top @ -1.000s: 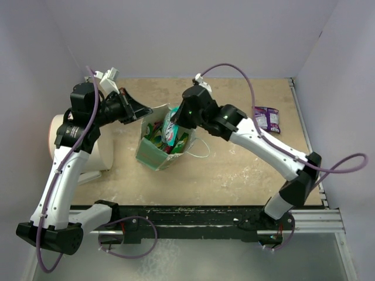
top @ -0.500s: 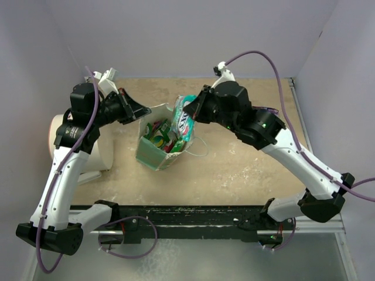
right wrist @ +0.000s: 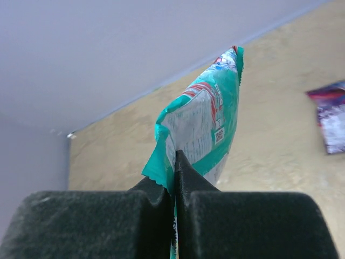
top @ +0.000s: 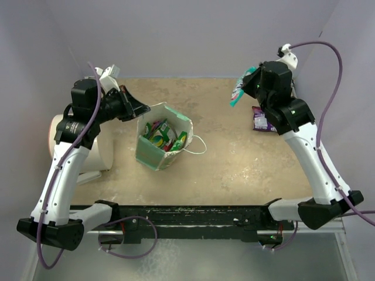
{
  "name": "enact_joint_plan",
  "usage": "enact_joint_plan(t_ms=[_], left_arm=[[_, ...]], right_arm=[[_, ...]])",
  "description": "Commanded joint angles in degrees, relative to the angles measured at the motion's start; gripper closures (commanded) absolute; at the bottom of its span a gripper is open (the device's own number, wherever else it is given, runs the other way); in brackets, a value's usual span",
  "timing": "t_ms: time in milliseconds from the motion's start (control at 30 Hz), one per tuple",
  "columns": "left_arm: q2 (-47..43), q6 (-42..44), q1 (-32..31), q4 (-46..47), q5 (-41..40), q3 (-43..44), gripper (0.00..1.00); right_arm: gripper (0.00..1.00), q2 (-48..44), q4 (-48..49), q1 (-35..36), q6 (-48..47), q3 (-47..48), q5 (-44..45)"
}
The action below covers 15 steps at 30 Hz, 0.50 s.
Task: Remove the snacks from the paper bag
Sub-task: Place the snack at the center of the board.
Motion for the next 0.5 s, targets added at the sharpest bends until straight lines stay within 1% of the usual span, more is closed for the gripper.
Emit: enact_joint_plan(t_ms=[0,100,233,367,467], left_arm=[[0.4,4.4,-0.3,0.6,2.0,4.1,1.0],[0.5,6.2,-0.4,-0.3,2.0,5.2,1.0],[1.1,6.5,-0.4,-1.0,2.5,6.0,1.0],[1.9,7.5,-0.4,-0.1,3.7,6.0,1.0],[3.1,9.0,-0.5,0.4,4.0,6.7,1.0]], right_arm=[[1.0,-0.8,5.2,-8.9,5.7,-7.2,2.0],[1.0,-0.6,8.7,-16.2,10.1,-13.8,-2.3],[1.0,0.9,13.4,-23.0,14.3,-19.6,-6.6],[1.0,2.8,23.4,-27.9,13.9,-25.6,-10.4],[1.0,5.2,27.7,-31.6,14.3,-27.2,-11.5]])
